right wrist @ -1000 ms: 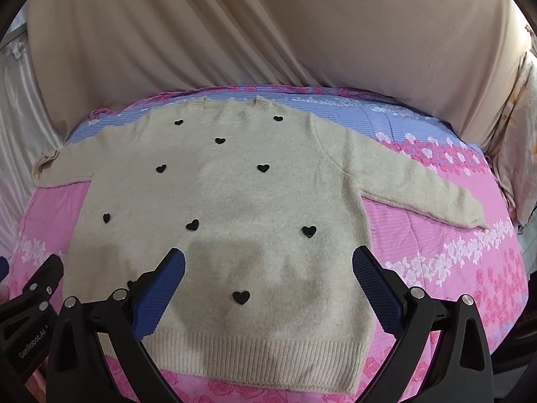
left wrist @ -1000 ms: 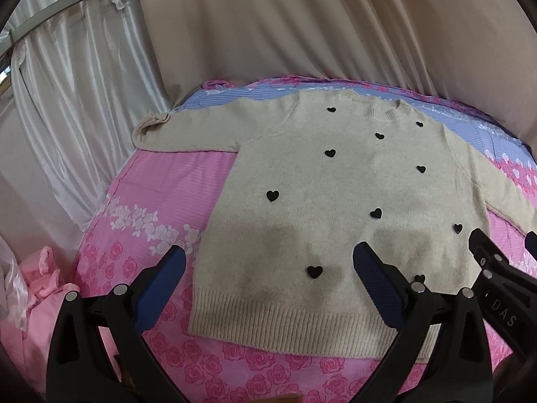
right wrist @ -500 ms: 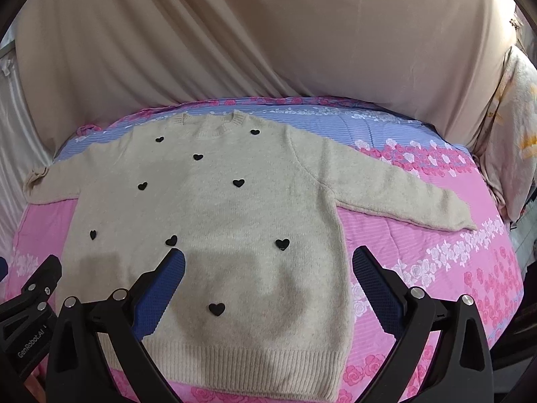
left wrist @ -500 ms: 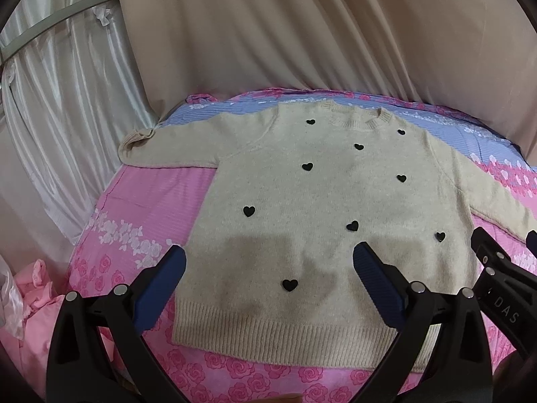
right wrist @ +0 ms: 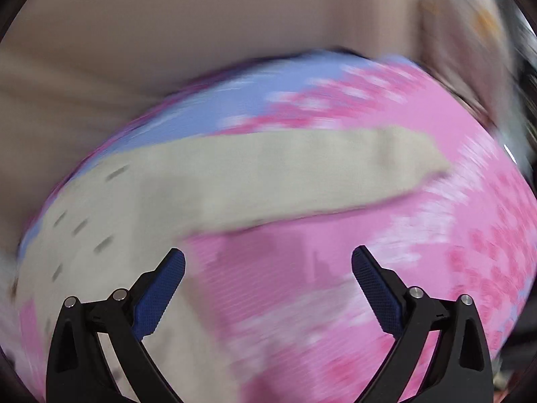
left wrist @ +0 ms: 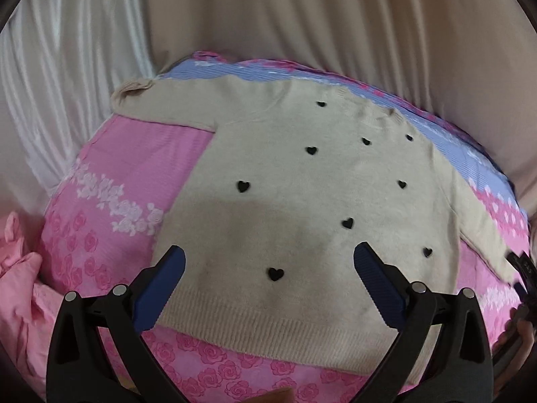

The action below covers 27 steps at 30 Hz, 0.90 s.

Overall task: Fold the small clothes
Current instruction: 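Grasp a sweater sleeve with the right gripper and fold it across the body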

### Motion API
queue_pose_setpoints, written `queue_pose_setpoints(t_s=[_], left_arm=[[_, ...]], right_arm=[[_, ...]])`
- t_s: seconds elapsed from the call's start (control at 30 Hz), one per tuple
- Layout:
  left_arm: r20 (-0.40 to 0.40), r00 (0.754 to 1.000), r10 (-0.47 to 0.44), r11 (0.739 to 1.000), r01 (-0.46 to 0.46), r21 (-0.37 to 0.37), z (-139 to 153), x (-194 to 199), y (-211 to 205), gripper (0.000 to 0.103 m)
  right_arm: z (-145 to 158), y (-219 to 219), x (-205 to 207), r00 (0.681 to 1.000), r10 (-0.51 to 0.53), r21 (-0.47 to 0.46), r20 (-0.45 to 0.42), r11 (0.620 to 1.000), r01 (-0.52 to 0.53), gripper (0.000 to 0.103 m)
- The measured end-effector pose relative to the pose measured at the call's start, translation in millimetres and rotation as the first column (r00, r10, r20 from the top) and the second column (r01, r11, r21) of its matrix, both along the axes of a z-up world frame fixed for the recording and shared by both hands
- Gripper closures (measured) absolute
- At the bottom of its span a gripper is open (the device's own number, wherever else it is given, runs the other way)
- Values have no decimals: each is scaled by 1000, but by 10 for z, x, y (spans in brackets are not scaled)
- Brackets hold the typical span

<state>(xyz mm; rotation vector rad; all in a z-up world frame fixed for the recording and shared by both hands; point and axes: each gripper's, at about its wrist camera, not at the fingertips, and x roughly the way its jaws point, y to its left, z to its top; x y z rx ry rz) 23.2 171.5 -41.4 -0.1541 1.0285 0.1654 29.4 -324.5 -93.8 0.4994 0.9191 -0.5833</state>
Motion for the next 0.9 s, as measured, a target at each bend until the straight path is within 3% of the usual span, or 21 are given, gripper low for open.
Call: queue_pose_setpoints(t_s=[0.07, 0.17, 0.33, 0.37, 0.4, 0.47, 0.53, 0.67, 0.77, 0.9], left_arm=[[1, 1000, 23, 999, -23, 49, -5, 26, -21, 5], [-13, 999, 41, 996, -39, 80, -17, 83, -85, 5], [-22, 1000, 20, 997, -19, 73, -21, 240, -166, 5], [-20, 1000, 11, 997, -10, 73, -20, 271, -183, 5], [-17, 1000, 2, 997, -1, 75, -21, 297, -197, 5], [-10, 1000, -26, 996, 27, 85, -39, 353, -230, 5], [-5, 999, -54, 995, 54, 79, -75, 401, -244, 5], [-28, 998, -64, 997, 65, 41, -173, 491, -210, 5], [-28, 998, -62, 998, 63, 7, -216, 554, -143, 5], [-19, 998, -51, 997, 50, -65, -241, 629, 39, 5]], right_arm=[[-210, -795, -108, 990, -142, 8, -26, 990, 142, 6], [-506, -1566, -82, 972, -214, 8, -96, 976, 216, 7], [-891, -2135, 19, 952, -276, 91, -129, 953, 288, 11], [-886, -2147, 40, 951, -285, 73, -121, 953, 295, 22], [-863, -2132, 87, 957, -272, 53, -103, 959, 279, 57], [-816, -2056, 226, 975, -205, 72, -81, 975, 211, 88], [-692, -1912, 354, 987, -156, 110, -38, 981, 159, 89], [-105, -1337, 655, 991, -20, 134, 130, 991, 3, 89], [391, -647, 1034, 956, 152, 129, 252, 974, -189, 89], [840, 583, 1631, 852, 395, 122, 344, 881, -457, 89]])
